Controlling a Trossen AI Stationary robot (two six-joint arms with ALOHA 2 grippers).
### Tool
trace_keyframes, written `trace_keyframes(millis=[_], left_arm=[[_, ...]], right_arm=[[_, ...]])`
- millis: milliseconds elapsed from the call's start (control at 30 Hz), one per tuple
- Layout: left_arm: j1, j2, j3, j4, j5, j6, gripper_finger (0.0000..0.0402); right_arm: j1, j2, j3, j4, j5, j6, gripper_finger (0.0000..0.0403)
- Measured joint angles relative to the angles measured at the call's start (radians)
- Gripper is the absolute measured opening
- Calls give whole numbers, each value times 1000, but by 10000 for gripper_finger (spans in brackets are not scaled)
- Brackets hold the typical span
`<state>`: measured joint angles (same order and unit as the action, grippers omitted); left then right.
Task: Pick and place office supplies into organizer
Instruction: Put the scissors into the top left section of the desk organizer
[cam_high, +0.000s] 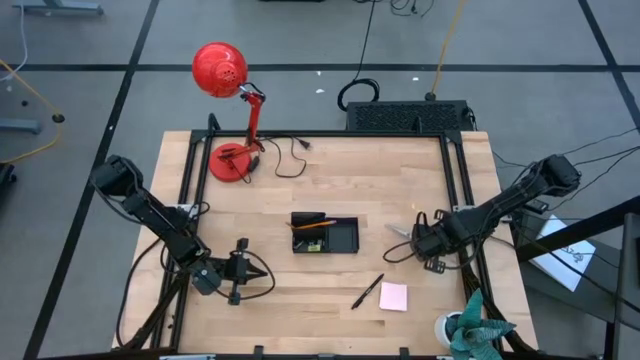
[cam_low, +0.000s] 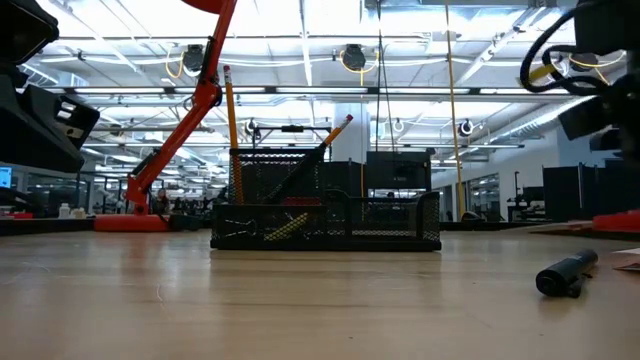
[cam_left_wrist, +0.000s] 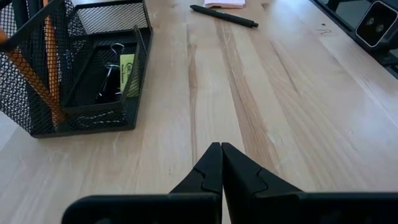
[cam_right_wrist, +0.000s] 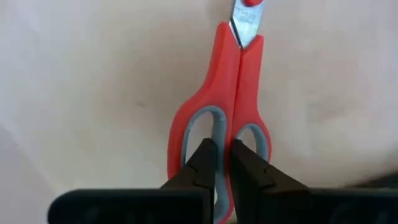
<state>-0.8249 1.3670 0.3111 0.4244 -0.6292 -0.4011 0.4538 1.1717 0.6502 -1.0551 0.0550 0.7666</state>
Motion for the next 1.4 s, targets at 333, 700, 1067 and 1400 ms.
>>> trace_keyframes(millis=[333, 700, 1067, 1400], left_arm=[[0, 0, 0, 6, 0, -103, 6], [1, 0, 0, 120, -4, 35, 6], [3, -49, 33, 450, -33, 400, 14], [80, -302, 333, -93, -186, 546, 115]], right_arm=[[0, 0, 75, -147, 80, -4, 13], [-1, 79, 311, -417, 317, -64, 13], [-1, 227, 568, -516, 586, -240, 13], [-2, 315, 718, -517, 834, -432, 13]])
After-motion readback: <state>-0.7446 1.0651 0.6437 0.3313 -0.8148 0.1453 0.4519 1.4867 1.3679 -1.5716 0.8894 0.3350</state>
